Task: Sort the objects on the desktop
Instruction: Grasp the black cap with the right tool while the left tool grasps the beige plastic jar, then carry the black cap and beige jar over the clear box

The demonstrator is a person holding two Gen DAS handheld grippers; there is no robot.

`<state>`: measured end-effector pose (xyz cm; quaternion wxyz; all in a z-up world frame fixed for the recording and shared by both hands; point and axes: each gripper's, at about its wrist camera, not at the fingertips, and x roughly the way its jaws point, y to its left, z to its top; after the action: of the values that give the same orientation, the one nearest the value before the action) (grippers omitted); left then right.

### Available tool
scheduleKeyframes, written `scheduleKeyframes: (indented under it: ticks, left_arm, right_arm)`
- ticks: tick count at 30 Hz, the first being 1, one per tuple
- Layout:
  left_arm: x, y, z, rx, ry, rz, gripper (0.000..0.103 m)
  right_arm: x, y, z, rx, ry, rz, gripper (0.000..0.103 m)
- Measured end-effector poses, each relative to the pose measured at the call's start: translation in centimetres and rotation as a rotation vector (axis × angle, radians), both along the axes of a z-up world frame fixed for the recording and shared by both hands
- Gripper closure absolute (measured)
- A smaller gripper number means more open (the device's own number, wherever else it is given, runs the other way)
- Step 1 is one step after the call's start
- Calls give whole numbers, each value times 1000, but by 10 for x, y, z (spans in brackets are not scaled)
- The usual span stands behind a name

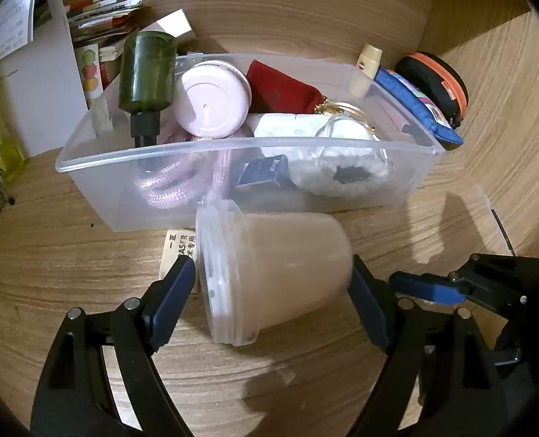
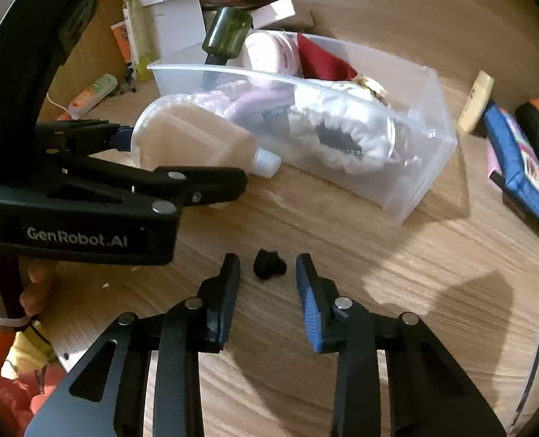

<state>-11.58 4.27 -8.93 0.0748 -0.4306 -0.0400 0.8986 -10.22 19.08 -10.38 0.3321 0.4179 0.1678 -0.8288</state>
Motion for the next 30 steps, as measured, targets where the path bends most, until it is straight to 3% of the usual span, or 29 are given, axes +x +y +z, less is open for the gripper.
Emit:
scheduleKeyframes:
  ticks: [3, 10, 15, 23, 30]
  left_arm:
    - [-1, 3, -1, -10, 0, -2, 25]
    - [-2, 6, 2, -18, 17, 9, 31]
    - [4, 1, 8, -29, 64, 47, 37]
    - [18, -9, 12, 12, 85, 65, 37]
    - [36, -12, 27, 0, 144, 97, 37]
  right_arm:
    - [-2, -1, 1, 6, 7, -5, 86]
    - [-11, 12, 4, -15, 12, -62, 91]
    - [-19, 29, 12, -54, 12, -118, 91]
    - [-20, 35, 24, -88, 36, -142, 91]
    - [-19, 35, 40, -118, 64, -145, 91]
